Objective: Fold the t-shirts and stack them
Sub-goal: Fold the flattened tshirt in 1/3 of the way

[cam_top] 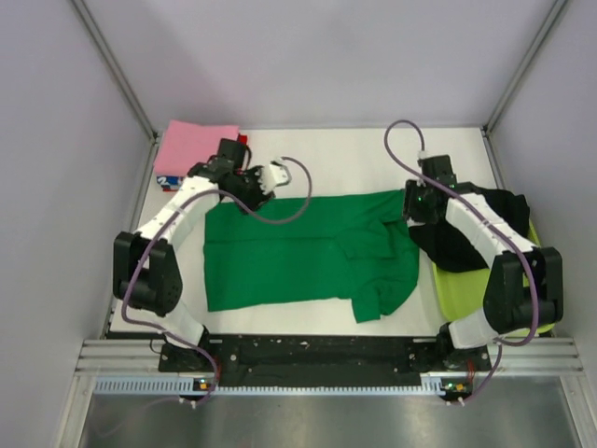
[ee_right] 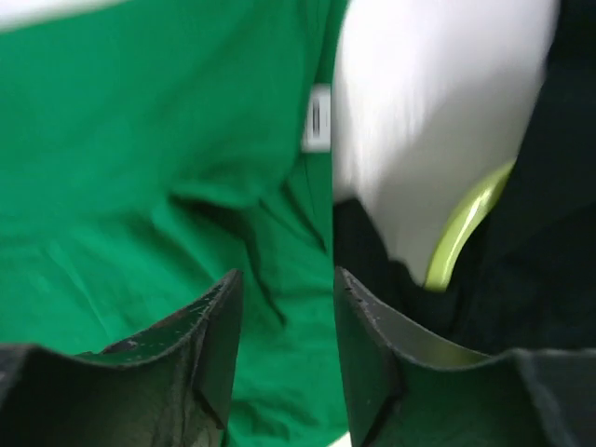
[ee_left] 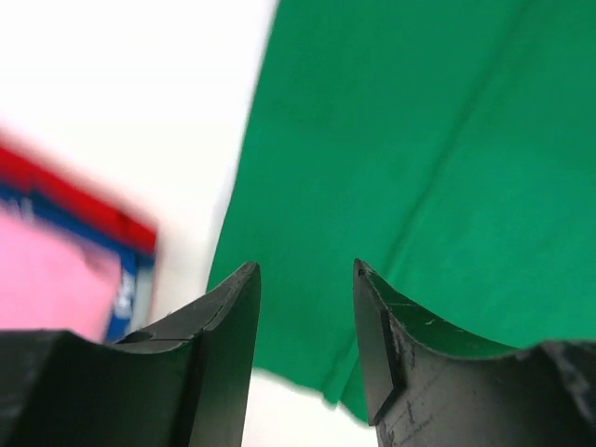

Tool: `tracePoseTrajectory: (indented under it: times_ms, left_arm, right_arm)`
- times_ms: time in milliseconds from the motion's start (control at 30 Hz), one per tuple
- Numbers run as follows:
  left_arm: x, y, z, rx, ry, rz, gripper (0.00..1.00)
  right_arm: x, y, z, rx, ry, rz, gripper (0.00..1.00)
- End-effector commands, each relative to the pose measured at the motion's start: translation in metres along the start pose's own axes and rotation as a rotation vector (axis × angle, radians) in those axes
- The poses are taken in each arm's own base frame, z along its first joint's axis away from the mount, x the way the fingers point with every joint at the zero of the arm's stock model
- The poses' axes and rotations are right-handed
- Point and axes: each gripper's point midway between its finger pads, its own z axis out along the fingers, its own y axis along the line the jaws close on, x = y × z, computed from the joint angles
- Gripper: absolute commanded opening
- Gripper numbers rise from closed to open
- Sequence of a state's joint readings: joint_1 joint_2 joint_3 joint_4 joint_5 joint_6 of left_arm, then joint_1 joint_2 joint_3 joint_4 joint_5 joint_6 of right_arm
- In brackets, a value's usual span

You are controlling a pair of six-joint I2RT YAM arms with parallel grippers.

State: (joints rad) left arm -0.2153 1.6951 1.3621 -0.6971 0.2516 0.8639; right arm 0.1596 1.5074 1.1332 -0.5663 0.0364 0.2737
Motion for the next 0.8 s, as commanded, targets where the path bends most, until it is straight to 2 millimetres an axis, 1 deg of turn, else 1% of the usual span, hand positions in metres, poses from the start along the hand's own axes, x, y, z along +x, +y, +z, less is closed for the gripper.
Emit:
tracePoseTrajectory:
  times_ms: [0,33,100,200,267,300,367,433,500,567,667,767]
  left_arm:
    - [-0.091,-0.102,-0.007,0.278,-0.256,0.261,0.48]
    - [-0.107,-0.122,-0.005,0.329,-0.283,0.299,0.48]
    - [-0.132,-0.159,0.005,0.412,-0.312,0.357,0.48]
    - [-0.149,-0.209,0.031,0.492,-0.313,0.465,0.48]
    - [-0.156,-0.233,0.047,0.5,-0.311,0.521,0.48]
    - [-0.16,-0.241,0.054,0.496,-0.319,0.541,0.48]
    - [-0.171,-0.253,0.062,0.484,-0.343,0.553,0.49]
    - [-0.181,-0.26,0.07,0.482,-0.363,0.551,0.49]
    - [-0.19,-0.264,0.077,0.483,-0.368,0.544,0.49]
    - [-0.194,-0.264,0.085,0.468,-0.364,0.536,0.49]
    - [-0.189,-0.268,0.1,0.465,-0.334,0.532,0.49]
    - [-0.181,-0.27,0.113,0.463,-0.303,0.524,0.48]
  right_arm:
    - [0.071,0.011,-0.004,-0.089,0.181,0.083,0.42]
    - [0.079,0.013,-0.003,-0.103,0.197,0.1,0.42]
    - [0.091,0.014,0.0,-0.097,0.222,0.153,0.48]
    - [0.099,0.02,0.007,-0.122,0.241,0.213,0.5]
    - [0.102,0.024,0.01,-0.147,0.236,0.243,0.51]
    - [0.104,0.025,0.012,-0.155,0.233,0.255,0.51]
    - [0.106,0.027,0.015,-0.16,0.228,0.273,0.5]
    - [0.103,0.029,0.017,-0.169,0.22,0.282,0.49]
    - [0.101,0.029,0.02,-0.165,0.211,0.285,0.47]
    - [0.1,0.027,0.024,-0.155,0.207,0.288,0.43]
    - [0.101,0.033,0.026,-0.19,0.218,0.298,0.35]
    - [0.103,0.041,0.027,-0.228,0.227,0.313,0.35]
